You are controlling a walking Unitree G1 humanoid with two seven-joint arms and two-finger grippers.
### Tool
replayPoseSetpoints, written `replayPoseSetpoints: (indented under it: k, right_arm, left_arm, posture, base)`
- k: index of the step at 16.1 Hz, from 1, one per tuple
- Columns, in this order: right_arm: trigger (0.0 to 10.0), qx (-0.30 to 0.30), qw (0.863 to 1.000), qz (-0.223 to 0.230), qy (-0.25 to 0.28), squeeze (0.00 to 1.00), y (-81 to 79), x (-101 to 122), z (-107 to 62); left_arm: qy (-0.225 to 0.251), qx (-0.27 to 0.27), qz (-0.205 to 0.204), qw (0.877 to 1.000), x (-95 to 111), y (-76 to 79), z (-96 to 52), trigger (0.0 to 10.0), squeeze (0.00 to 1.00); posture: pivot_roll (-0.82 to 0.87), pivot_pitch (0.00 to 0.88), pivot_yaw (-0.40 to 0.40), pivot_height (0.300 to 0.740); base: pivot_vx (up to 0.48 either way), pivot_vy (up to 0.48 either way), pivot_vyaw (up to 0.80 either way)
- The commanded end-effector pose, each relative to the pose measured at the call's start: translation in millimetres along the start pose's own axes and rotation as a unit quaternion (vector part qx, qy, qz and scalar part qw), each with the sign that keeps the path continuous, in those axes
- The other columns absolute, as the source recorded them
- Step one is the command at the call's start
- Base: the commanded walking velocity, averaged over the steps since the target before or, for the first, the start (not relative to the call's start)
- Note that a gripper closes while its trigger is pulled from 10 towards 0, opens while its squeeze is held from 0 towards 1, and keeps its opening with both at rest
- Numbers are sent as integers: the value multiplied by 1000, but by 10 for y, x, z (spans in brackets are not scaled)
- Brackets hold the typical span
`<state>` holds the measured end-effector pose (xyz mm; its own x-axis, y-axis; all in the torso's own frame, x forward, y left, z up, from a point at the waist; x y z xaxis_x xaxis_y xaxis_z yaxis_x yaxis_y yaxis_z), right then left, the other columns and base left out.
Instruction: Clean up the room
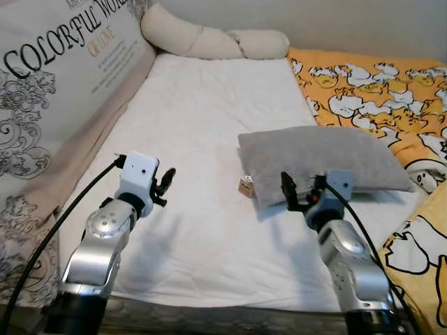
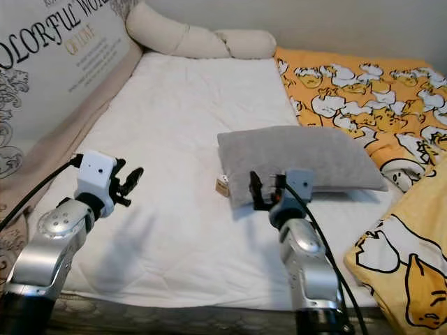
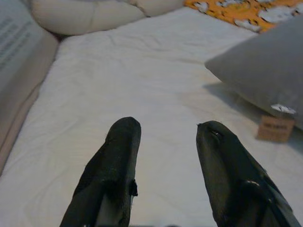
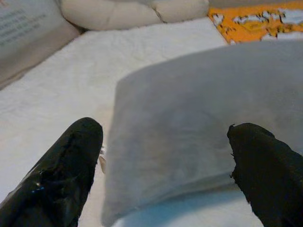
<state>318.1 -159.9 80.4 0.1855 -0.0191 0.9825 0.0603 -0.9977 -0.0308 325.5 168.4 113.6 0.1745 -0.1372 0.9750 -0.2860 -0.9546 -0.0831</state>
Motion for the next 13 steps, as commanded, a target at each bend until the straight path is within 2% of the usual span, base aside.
replayPoseSetpoints:
  k: [1,5,6,8,10,11,12,13]
  right_arm:
    - [10000,-43,999,8,-1,1000,221,41,-26]
    - [10000,-117,993,21,-24,1000,515,-42,-54]
    - [10000,-152,985,49,-57,1000,699,-152,-18]
    - [10000,-157,978,92,-98,1000,801,-278,119]
    - [10000,-159,971,138,-112,1000,846,-309,250]
    - [10000,-153,966,166,-123,792,858,-298,390]
    - [10000,-148,965,174,-126,118,847,-284,439]
    - [10000,-140,962,194,-134,0,816,-269,513]
  left_arm:
    - [3,-14,11,1000,33,44,-43,10000,0]
    - [-1,-17,-2,1000,-52,91,-125,10000,0]
    - [-5,-26,0,1000,-69,116,-148,10000,0]
    - [-6,-45,18,999,-53,122,-138,10000,0]
    - [-7,-63,36,997,-24,130,-111,10000,0]
    - [-10,-78,54,995,2,119,-88,10000,0]
    - [-11,-81,58,995,7,108,-90,10000,0]
    - [-14,-83,62,995,11,88,-95,10000,0]
  posture:
    - [34,0,-26,740]
    - [19,0,-20,740]
    - [27,0,-20,740]
    - [26,0,-15,740]
    - [36,0,-12,740]
    - [41,0,-10,740]
    - [46,0,-8,740]
    - [49,0,-6,740]
  base:
    - [0,0,0]
    - [0,0,0]
    - [0,0,0]
    - [0,0,0]
    - [0,0,0]
    - [0,0,0]
    - [0,0,0]
    - [0,0,0]
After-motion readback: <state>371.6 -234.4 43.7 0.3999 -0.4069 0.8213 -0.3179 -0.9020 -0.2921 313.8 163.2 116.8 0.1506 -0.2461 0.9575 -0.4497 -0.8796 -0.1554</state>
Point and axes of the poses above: a point about 5 cm out from each wrist's last joint towards the gripper, its own z axis pointing out of the wrist towards the gripper, its own x axis along the axis of the wrist's last joint, y = z × x, the point moved 4 cm from there along z, pointing out of the wrist towards the gripper, and after that the axes turned 8 degrees about -z, right-handed, at the moved point
